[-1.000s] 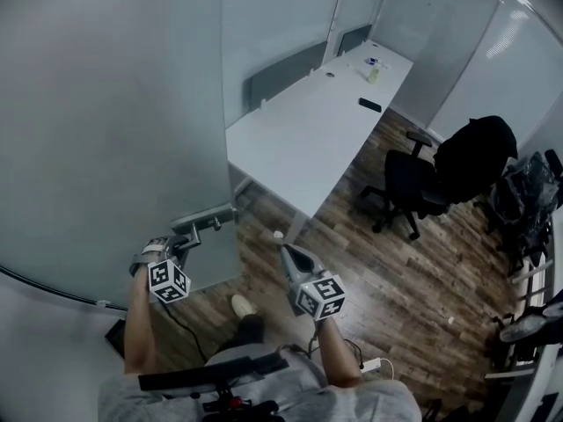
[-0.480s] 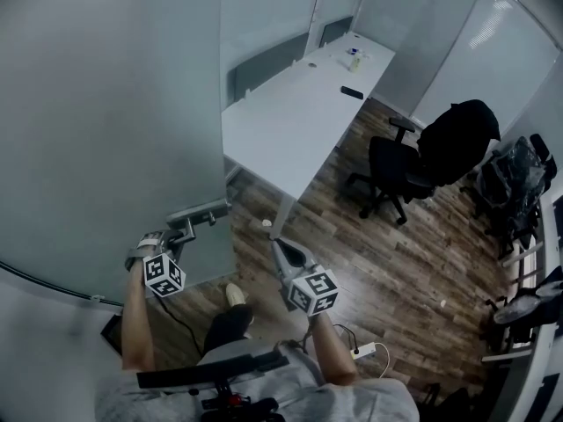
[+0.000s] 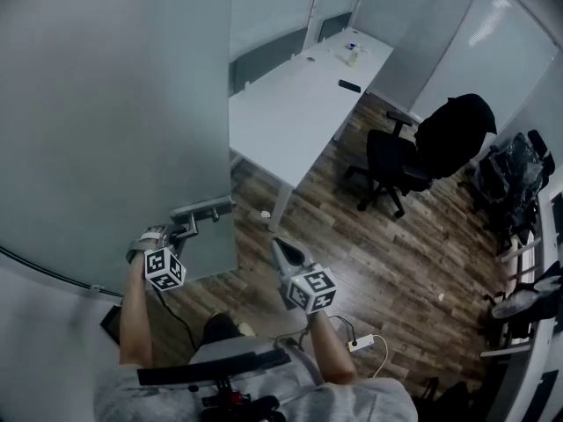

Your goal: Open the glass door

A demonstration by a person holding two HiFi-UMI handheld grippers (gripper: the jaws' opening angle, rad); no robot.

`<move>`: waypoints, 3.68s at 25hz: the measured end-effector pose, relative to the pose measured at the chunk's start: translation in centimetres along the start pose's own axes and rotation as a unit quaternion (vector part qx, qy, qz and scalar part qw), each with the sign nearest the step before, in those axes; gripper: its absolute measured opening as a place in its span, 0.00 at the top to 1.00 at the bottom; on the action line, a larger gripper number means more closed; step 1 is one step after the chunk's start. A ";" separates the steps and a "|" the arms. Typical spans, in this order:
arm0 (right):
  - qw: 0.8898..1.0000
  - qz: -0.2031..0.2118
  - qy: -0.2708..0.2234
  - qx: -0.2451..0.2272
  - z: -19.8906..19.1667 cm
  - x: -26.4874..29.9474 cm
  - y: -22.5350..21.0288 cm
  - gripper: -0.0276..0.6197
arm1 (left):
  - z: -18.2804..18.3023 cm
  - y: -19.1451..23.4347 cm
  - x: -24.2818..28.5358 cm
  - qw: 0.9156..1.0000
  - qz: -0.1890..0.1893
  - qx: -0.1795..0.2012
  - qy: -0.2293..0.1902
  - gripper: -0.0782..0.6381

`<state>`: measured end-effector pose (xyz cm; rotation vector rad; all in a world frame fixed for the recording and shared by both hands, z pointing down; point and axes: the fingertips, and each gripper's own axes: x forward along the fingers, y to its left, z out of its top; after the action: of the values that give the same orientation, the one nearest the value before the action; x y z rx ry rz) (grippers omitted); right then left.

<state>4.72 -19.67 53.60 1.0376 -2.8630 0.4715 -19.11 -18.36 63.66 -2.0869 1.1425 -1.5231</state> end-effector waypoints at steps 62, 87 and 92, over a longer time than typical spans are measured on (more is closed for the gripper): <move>0.987 -0.157 -0.041 0.008 -6.9 -20.8 12.2 0.95 | 4.1 -16.7 -15.0 0.987 -0.038 0.107 -0.110 0.86; 0.986 -0.159 -0.030 0.025 -11.0 -27.7 15.4 0.95 | 2.5 -22.1 -20.3 0.985 -0.052 0.134 -0.095 0.86; 0.986 -0.159 -0.034 0.025 -11.3 -29.3 16.2 0.95 | 2.0 -23.5 -21.6 0.983 -0.054 0.146 -0.092 0.87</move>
<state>16.51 13.62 55.36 1.5126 -2.6760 0.4903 -10.05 12.30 64.22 -2.0622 0.7040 -1.4097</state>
